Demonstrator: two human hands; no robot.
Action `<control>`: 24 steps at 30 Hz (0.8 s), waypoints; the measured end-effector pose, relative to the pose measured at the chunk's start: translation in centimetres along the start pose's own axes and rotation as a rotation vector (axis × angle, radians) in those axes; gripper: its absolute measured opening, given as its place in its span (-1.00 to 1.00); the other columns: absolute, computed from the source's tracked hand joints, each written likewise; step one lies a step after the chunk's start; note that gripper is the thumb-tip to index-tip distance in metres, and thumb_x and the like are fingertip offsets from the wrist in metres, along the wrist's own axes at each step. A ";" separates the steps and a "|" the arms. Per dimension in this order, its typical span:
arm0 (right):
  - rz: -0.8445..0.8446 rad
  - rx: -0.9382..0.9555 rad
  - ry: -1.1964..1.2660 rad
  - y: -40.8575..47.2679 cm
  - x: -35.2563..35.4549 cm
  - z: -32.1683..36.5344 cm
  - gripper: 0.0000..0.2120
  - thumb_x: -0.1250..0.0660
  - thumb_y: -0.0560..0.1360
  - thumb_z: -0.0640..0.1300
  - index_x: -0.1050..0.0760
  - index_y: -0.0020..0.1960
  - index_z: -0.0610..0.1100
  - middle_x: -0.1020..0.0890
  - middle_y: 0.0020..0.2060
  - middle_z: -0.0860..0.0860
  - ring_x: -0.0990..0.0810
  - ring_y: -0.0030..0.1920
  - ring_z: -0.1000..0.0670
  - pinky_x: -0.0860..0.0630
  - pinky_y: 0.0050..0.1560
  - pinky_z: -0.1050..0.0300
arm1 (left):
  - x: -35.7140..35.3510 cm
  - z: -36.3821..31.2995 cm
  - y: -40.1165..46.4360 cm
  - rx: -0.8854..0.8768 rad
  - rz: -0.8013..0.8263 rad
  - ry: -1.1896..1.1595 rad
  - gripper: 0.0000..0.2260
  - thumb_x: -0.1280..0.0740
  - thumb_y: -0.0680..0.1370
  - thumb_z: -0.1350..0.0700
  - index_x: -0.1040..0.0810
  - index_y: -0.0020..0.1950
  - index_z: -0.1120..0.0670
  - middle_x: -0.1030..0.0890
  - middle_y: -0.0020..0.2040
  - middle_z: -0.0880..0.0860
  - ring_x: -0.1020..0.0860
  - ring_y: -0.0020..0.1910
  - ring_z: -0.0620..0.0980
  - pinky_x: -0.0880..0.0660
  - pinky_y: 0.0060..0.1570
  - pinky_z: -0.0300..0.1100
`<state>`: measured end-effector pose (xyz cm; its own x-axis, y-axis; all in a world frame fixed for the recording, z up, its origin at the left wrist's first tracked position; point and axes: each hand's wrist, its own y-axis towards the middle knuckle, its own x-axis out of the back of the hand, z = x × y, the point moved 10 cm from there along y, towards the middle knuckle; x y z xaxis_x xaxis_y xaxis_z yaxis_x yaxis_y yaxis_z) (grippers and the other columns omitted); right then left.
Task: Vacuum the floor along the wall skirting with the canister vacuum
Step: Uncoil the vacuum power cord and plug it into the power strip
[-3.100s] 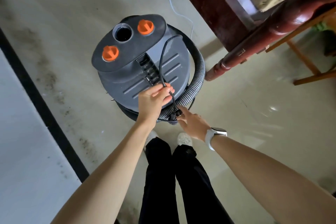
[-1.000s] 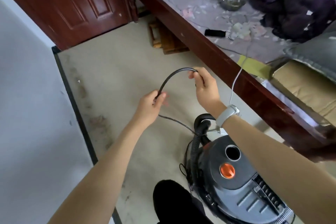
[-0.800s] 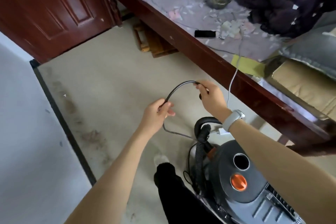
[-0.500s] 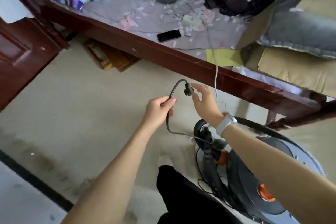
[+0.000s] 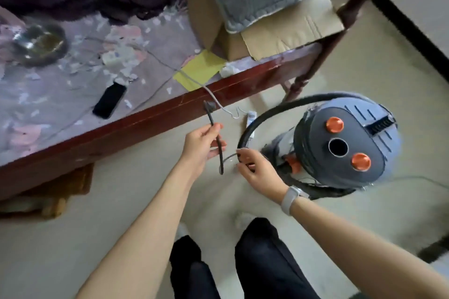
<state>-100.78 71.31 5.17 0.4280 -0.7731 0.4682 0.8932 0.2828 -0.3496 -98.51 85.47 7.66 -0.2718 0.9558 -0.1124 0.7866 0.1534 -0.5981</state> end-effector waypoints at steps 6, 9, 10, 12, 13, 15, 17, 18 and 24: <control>-0.278 -0.227 0.208 -2.6 -0.4 -5.9 -0.63 -0.26 0.55 -0.23 -0.39 0.35 -0.16 -0.53 0.23 -0.03 -0.49 0.22 0.05 -0.38 0.31 0.13 | -7.3 3.6 2.1 0.148 0.417 0.122 -0.84 -0.14 0.63 0.27 -0.48 0.13 0.19 -0.44 -0.28 0.05 -0.54 -0.31 -0.06 -0.59 -0.14 -0.14; -0.312 -0.244 0.281 -3.2 -1.8 -8.4 -0.71 -0.24 0.54 -0.29 -0.45 0.25 -0.11 -0.58 0.10 0.09 -0.51 0.17 0.14 -0.35 0.26 0.28 | -10.4 6.1 3.1 0.199 0.482 0.149 -0.84 -0.16 0.62 0.28 -0.49 0.15 0.20 -0.43 -0.25 0.07 -0.54 -0.24 -0.01 -0.62 -0.17 -0.16; -0.325 -0.250 0.320 -3.2 -2.1 -9.4 -0.76 -0.24 0.55 -0.30 -0.47 0.16 -0.07 -0.60 -0.01 0.14 -0.54 0.08 0.16 -0.38 0.20 0.31 | -11.4 6.9 3.6 0.211 0.502 0.167 -0.85 -0.17 0.62 0.28 -0.50 0.11 0.20 -0.43 -0.25 0.07 -0.54 -0.25 -0.01 -0.62 -0.17 -0.16; -0.360 -0.269 0.368 -2.9 -2.6 -11.2 -0.85 -0.22 0.56 -0.29 -0.48 -0.01 -0.07 -0.57 -0.19 0.17 -0.56 -0.08 0.15 -0.43 0.09 0.29 | -13.4 8.2 4.9 0.217 0.541 0.200 -0.87 -0.18 0.62 0.27 -0.51 0.05 0.16 -0.43 -0.26 0.07 -0.55 -0.27 -0.03 -0.63 -0.19 -0.17; -0.409 -0.275 0.378 -2.6 -2.4 -12.1 -0.86 -0.21 0.57 -0.28 -0.47 -0.06 -0.09 -0.55 -0.26 0.16 -0.54 -0.16 0.16 -0.43 0.01 0.28 | -14.3 8.7 5.8 0.201 0.557 0.230 -0.87 -0.18 0.62 0.26 -0.51 0.04 0.13 -0.44 -0.26 0.06 -0.56 -0.28 -0.04 -0.62 -0.21 -0.19; -0.588 -0.302 0.391 -2.3 -1.2 -14.5 -0.84 -0.20 0.59 -0.28 -0.45 -0.10 -0.07 -0.51 -0.37 0.14 -0.48 -0.31 0.19 -0.40 -0.14 0.30 | -15.6 9.7 8.0 0.157 0.563 0.333 -0.88 -0.18 0.63 0.20 -0.51 0.00 0.08 -0.49 -0.22 0.04 -0.56 -0.21 -0.03 -0.58 -0.15 -0.17; -0.757 -0.341 0.394 -1.6 0.2 -16.7 -0.85 -0.20 0.59 -0.26 -0.48 -0.05 -0.05 -0.49 -0.40 0.15 -0.47 -0.36 0.22 -0.38 -0.21 0.34 | -16.0 10.7 10.8 0.107 0.542 0.473 -0.85 -0.18 0.64 0.13 -0.51 -0.07 0.04 -0.54 -0.14 0.02 -0.53 -0.06 0.01 -0.49 0.06 -0.08; -0.792 -0.360 0.405 -0.9 0.5 -17.8 -0.85 -0.20 0.59 -0.25 -0.51 -0.01 -0.07 -0.49 -0.40 0.14 -0.47 -0.37 0.23 -0.38 -0.22 0.35 | -15.8 11.3 12.2 0.089 0.526 0.545 -0.84 -0.18 0.64 0.10 -0.51 -0.08 0.03 -0.55 -0.10 0.01 -0.51 -0.01 0.00 -0.44 0.10 -0.07; -0.765 -0.518 0.283 5.6 0.0 -23.4 -0.76 -0.16 0.61 -0.19 -0.56 0.16 -0.19 -0.67 -0.10 -0.06 -0.58 -0.02 -0.06 -0.39 0.04 0.15 | -10.0 15.6 20.1 0.094 0.413 0.704 -0.86 -0.17 0.63 0.13 -0.48 -0.08 -0.03 -0.50 -0.13 -0.05 -0.47 -0.01 -0.01 -0.41 0.09 -0.10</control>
<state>-98.99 59.62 -15.82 -0.3539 -0.7714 0.5288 0.7159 -0.5873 -0.3775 -88.65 75.08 -15.61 0.4658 0.8690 0.1672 0.6885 -0.2372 -0.6853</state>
